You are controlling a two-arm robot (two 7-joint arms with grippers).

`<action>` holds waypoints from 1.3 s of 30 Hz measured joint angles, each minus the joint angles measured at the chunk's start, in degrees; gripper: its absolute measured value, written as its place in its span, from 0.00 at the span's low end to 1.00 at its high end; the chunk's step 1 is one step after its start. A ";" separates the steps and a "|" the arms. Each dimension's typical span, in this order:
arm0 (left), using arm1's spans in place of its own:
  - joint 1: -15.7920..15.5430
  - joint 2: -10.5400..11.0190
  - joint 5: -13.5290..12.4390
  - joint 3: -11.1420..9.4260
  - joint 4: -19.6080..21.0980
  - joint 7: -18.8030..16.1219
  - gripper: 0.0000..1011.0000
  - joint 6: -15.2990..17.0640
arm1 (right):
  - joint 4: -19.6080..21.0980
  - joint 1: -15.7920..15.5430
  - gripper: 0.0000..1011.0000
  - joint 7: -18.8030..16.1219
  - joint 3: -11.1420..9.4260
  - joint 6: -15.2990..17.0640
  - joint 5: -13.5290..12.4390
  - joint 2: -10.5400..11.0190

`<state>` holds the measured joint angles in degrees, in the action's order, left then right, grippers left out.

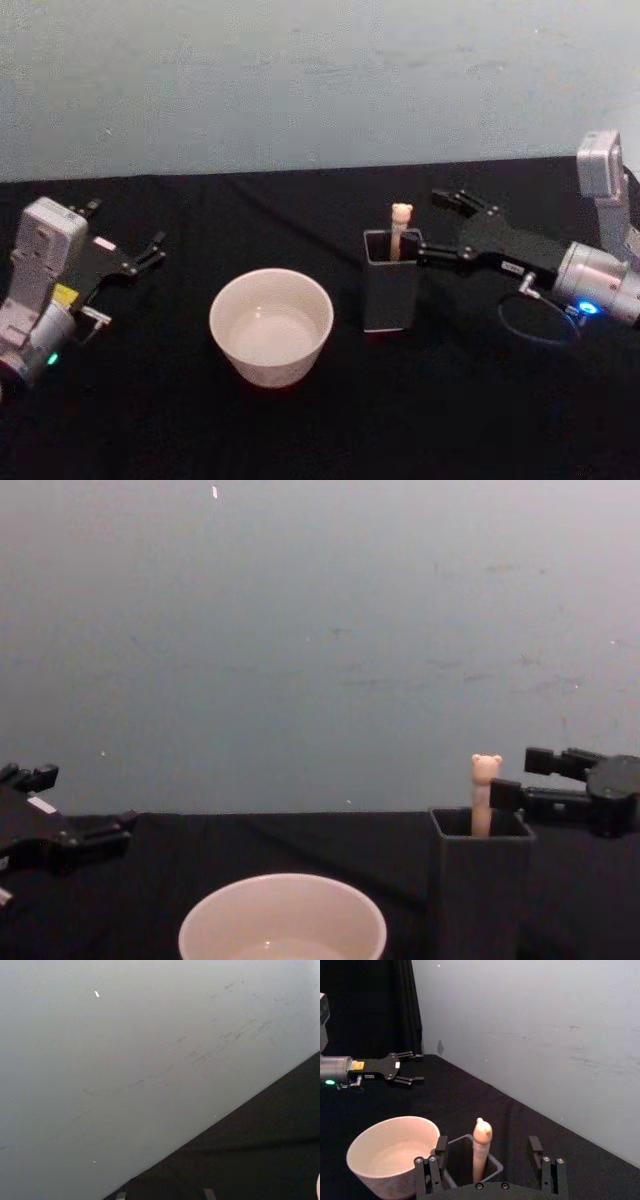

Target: Pick up the stirring spoon with one hand, stir inside the cup, then place it back in its original position.

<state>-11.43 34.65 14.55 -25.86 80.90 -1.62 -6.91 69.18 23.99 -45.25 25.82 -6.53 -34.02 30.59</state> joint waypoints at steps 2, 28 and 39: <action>0.00 0.00 0.00 0.00 0.00 0.00 0.99 0.00 | -1.37 0.98 0.99 -0.61 0.36 -0.18 0.06 -0.66; 0.00 0.00 0.00 0.00 0.00 0.00 0.99 0.00 | -5.49 4.47 0.99 -2.99 2.68 -0.42 0.56 -3.18; 0.00 0.00 0.00 0.00 0.00 0.00 0.99 0.00 | -5.22 4.47 0.99 -3.38 3.28 -0.33 0.38 -3.18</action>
<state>-11.43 34.65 14.55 -25.86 80.90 -1.62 -6.91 63.97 28.46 -48.63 29.10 -6.86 -33.64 27.42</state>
